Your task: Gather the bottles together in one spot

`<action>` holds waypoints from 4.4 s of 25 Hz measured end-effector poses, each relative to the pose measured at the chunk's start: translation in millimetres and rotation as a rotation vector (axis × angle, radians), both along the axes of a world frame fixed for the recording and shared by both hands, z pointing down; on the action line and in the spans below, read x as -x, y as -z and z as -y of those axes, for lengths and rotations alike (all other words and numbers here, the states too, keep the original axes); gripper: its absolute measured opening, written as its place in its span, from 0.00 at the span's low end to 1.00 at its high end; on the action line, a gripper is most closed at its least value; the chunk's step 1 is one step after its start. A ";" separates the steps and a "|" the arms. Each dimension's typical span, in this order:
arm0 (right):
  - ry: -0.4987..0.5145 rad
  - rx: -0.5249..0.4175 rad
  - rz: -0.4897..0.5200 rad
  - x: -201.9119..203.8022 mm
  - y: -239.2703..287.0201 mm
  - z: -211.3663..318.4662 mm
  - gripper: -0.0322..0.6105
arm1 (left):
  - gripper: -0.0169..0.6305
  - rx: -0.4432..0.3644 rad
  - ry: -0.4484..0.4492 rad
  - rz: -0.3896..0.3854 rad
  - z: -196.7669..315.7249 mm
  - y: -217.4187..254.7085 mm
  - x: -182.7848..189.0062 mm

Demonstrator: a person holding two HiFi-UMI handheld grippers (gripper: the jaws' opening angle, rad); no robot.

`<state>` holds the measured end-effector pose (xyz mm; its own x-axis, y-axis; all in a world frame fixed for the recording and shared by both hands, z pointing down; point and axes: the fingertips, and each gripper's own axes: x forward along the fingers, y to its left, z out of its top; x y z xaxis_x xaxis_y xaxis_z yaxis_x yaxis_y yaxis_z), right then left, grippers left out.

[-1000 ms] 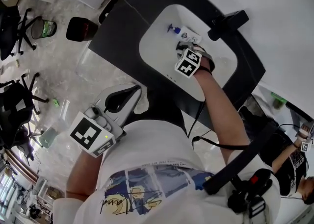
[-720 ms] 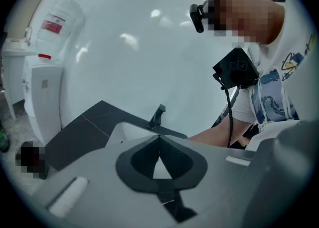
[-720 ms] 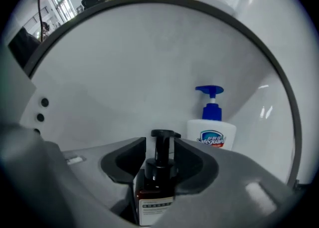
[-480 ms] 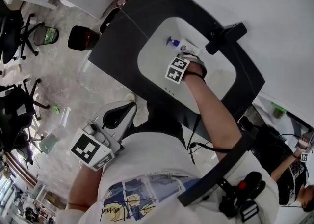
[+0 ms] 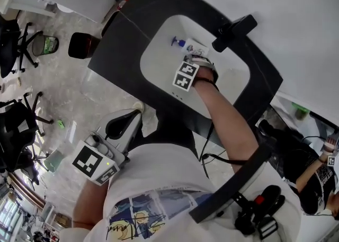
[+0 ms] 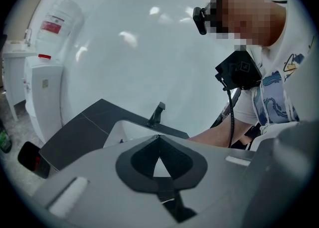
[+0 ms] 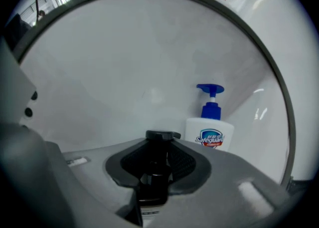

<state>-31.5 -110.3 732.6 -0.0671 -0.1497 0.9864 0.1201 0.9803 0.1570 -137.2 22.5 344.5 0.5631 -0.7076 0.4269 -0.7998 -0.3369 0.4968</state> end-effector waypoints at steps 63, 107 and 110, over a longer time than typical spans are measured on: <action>-0.646 -0.234 1.106 -187.6 269.3 163.7 0.19 | 0.03 -0.052 -0.338 0.002 44.6 20.7 -111.8; -0.401 -0.010 0.783 6.0 153.2 31.9 0.34 | 0.03 -0.047 -0.200 -0.046 9.6 18.3 -46.5; -0.362 0.000 0.739 19.5 136.7 39.7 0.34 | 0.03 -0.039 -0.161 -0.042 6.9 16.2 -36.9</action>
<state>-51.0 -150.0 595.8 -0.6465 -0.2866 0.7070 -0.3381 0.9384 0.0712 -100.3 15.6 328.3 0.6870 -0.6227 0.3745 -0.7130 -0.4785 0.5125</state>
